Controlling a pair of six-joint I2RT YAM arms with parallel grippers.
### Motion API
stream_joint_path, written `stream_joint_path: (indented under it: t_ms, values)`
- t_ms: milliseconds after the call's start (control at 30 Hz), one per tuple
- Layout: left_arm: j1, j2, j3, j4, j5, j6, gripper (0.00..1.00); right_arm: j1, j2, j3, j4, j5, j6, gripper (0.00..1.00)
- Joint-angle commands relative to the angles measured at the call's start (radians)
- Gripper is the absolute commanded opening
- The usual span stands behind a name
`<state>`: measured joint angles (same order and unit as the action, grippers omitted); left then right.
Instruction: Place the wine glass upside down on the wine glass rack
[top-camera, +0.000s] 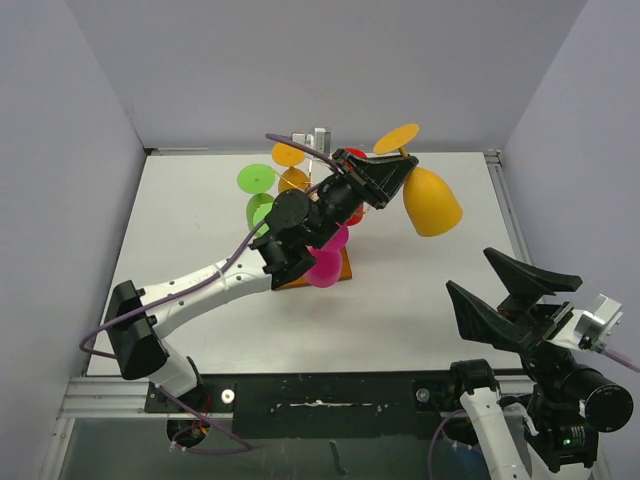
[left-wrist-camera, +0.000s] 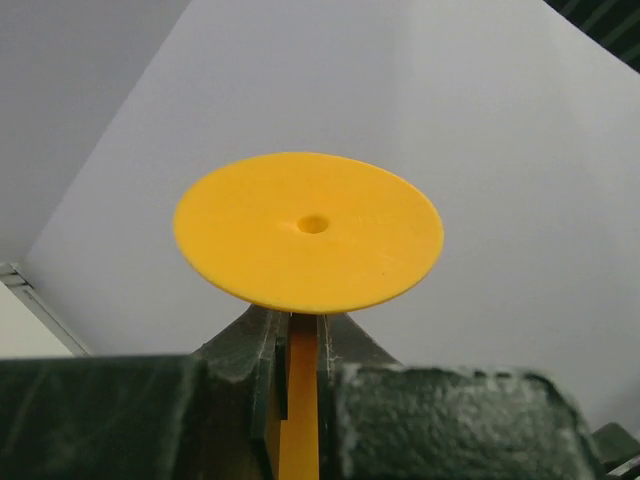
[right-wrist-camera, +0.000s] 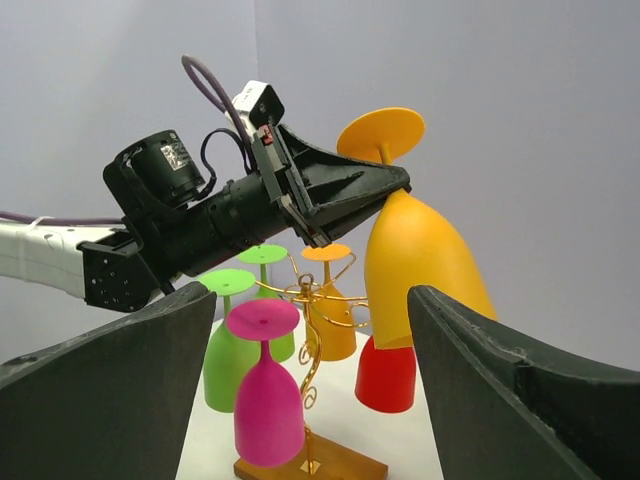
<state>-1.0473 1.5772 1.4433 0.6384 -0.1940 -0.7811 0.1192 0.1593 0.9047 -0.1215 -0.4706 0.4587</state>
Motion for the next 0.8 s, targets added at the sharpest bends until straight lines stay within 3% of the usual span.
stream_joint_path:
  t_ms: [0, 233, 500, 767]
  values:
    - [0.003, -0.066, 0.030, 0.032, 0.106, 0.227, 0.00, 0.003, 0.067, 0.067, -0.027, 0.006, 0.025, 0.79]
    - [-0.010, -0.125, -0.115, 0.188, 0.290, 0.511, 0.00, 0.004, 0.183, 0.062, 0.135, -0.052, 0.195, 0.78]
    - [-0.013, -0.181, -0.214, 0.214, 0.345, 0.686, 0.00, 0.003, 0.278, 0.042, 0.313, -0.052, 0.375, 0.75]
    - [-0.014, -0.193, -0.245, 0.208, 0.422, 0.800, 0.00, 0.004, 0.367, 0.100, 0.278, -0.012, 0.535, 0.65]
